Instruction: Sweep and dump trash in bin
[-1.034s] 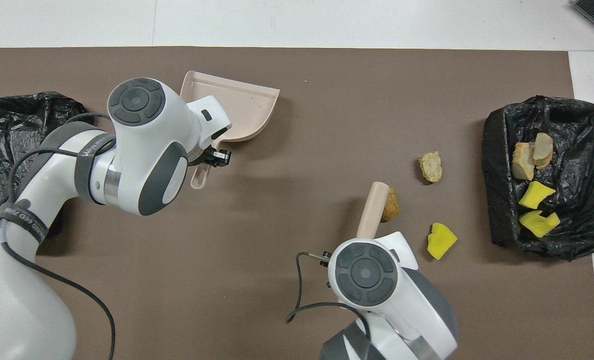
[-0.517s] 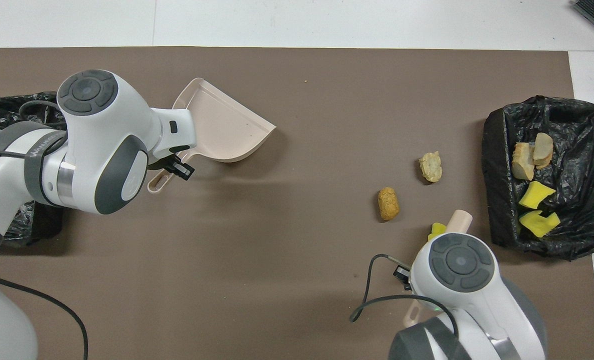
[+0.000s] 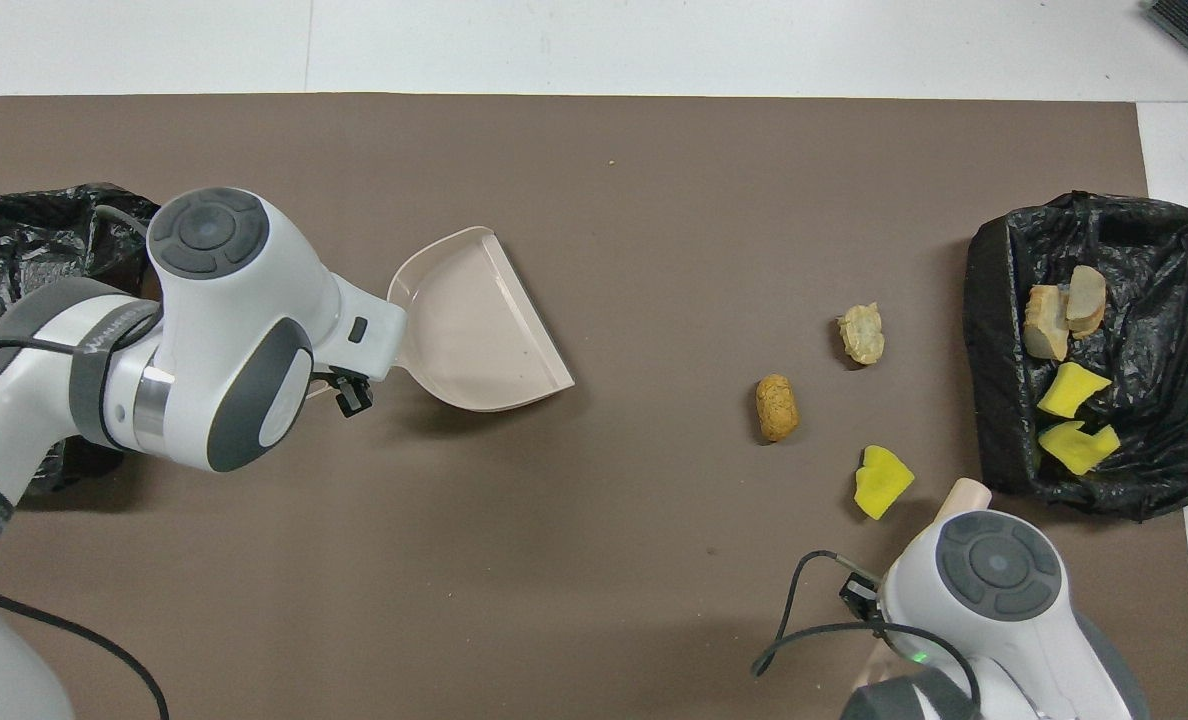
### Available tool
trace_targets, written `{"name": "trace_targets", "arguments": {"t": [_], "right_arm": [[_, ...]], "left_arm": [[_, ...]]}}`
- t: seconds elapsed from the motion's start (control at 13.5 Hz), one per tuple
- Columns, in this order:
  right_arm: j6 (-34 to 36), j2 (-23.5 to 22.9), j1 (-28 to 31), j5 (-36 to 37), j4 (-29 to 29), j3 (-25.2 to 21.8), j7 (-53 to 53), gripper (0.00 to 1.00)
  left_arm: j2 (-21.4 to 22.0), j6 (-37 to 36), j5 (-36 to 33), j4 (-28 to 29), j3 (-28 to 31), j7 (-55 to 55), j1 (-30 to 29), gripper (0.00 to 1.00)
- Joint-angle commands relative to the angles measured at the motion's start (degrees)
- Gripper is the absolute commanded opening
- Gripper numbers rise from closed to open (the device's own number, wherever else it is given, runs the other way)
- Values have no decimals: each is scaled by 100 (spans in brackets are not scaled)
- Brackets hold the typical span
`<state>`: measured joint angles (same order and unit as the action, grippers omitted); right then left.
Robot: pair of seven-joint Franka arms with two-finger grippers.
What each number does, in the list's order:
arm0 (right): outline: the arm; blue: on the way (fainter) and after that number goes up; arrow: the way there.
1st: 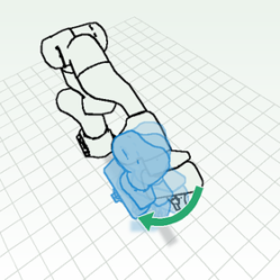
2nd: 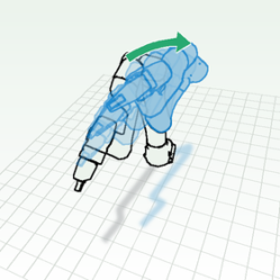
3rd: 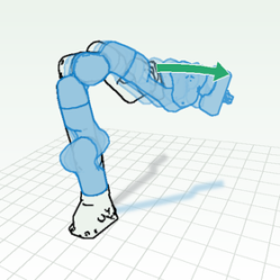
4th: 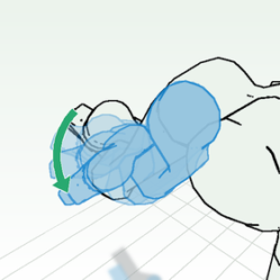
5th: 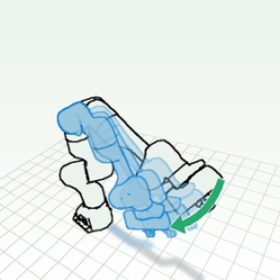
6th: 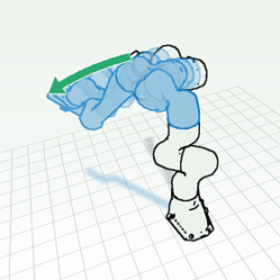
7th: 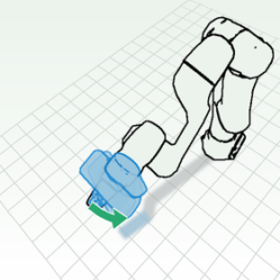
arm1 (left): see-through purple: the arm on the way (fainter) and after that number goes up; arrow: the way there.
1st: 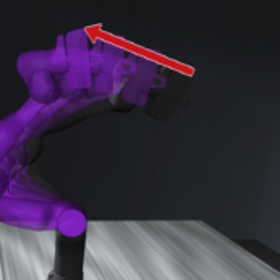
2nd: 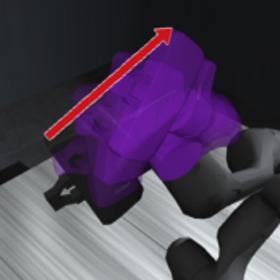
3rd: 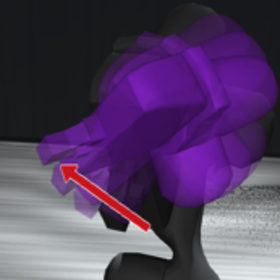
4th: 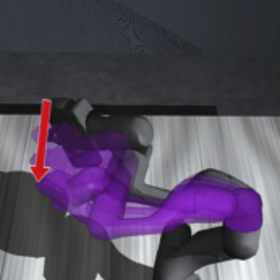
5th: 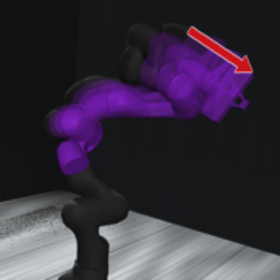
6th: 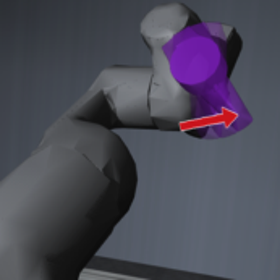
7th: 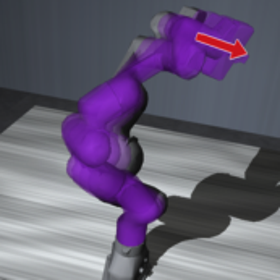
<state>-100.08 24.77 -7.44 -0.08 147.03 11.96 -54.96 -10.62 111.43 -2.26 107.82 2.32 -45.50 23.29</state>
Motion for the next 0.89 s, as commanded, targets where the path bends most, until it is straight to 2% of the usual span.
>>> {"name": "trace_targets", "arguments": {"t": [0.0,0.15,0.3,0.37,0.81], "right_arm": [[-196,116,94,-334,142,26,441,0],[-449,-41,295,-492,116,35,792,0],[-1020,-558,218,-660,72,44,768,0],[-1249,-813,217,-660,-128,44,794,0],[-1357,-2264,24,-853,-2123,96,838,0]], "left_arm": [[524,474,-231,721,23,-335,437,0],[648,783,-353,960,23,-424,598,0],[657,863,-363,1109,15,-556,607,0],[657,933,-363,1223,15,-556,598,0],[719,1021,-354,1347,23,-557,571,0]]}}
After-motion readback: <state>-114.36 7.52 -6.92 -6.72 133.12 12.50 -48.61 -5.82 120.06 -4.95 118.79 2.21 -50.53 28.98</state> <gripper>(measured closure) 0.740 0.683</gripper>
